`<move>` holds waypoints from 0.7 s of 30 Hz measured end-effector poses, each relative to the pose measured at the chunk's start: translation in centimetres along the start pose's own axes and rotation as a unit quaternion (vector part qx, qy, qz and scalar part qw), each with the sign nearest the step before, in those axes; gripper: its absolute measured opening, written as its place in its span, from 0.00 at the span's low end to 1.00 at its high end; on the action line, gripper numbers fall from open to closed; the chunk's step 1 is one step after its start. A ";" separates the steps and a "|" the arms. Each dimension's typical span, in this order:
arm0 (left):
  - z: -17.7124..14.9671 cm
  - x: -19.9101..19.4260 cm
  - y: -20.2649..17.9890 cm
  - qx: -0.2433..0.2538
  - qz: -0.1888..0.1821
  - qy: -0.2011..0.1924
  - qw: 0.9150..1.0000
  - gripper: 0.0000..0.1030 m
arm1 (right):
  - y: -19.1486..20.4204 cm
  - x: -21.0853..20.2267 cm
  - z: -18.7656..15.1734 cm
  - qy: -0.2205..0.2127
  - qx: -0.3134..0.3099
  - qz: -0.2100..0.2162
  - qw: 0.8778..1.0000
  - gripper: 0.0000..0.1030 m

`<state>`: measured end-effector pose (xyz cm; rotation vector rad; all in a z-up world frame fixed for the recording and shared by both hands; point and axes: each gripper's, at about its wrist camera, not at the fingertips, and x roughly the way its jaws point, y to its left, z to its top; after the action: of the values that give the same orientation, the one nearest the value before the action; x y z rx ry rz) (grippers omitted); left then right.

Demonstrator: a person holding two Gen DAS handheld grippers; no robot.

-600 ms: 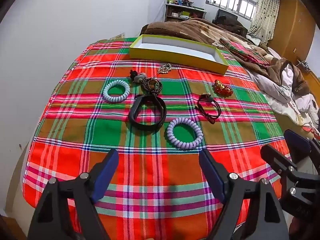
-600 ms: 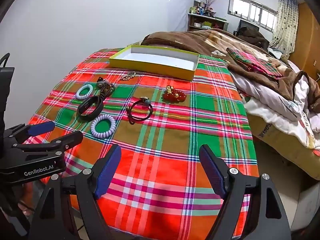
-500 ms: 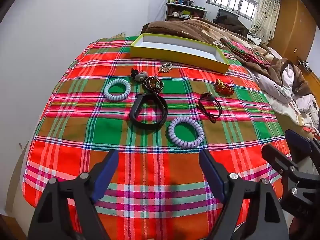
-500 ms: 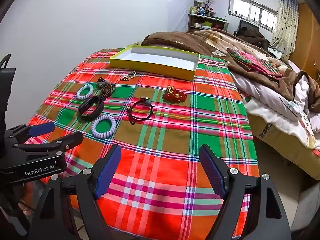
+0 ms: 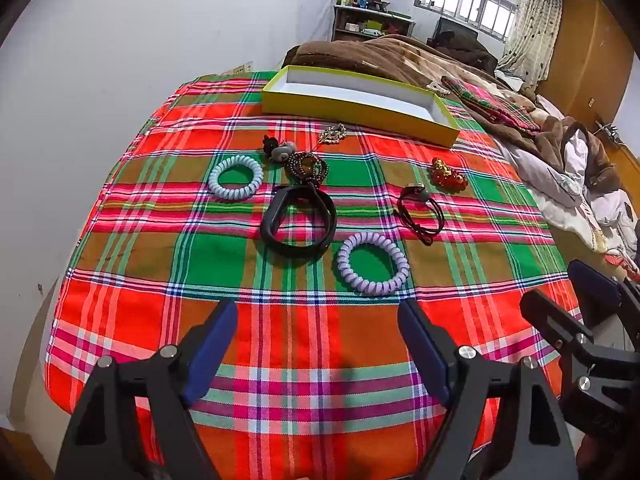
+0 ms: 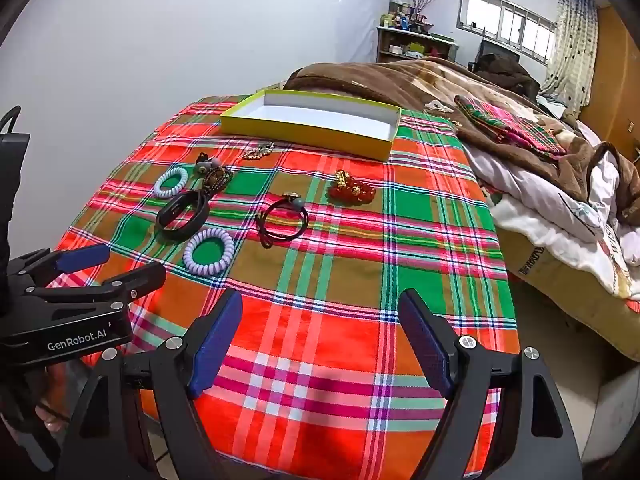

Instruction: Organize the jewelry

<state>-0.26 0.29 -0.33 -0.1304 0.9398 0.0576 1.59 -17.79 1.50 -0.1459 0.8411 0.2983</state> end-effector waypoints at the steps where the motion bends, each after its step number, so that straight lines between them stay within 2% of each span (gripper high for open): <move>1: 0.0 0.0 0.0 0.000 0.000 0.000 1.000 0.81 | 0.0 0.0 0.0 0.000 -0.001 0.000 1.000 0.78; 21: -0.2 0.2 -0.2 -0.004 -0.003 0.007 1.000 0.81 | 0.0 -0.1 0.0 0.001 -0.001 0.002 1.000 0.78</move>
<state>-0.25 0.06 -0.59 -0.1418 0.9536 0.0545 1.54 -17.80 1.52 -0.1455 0.8425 0.3025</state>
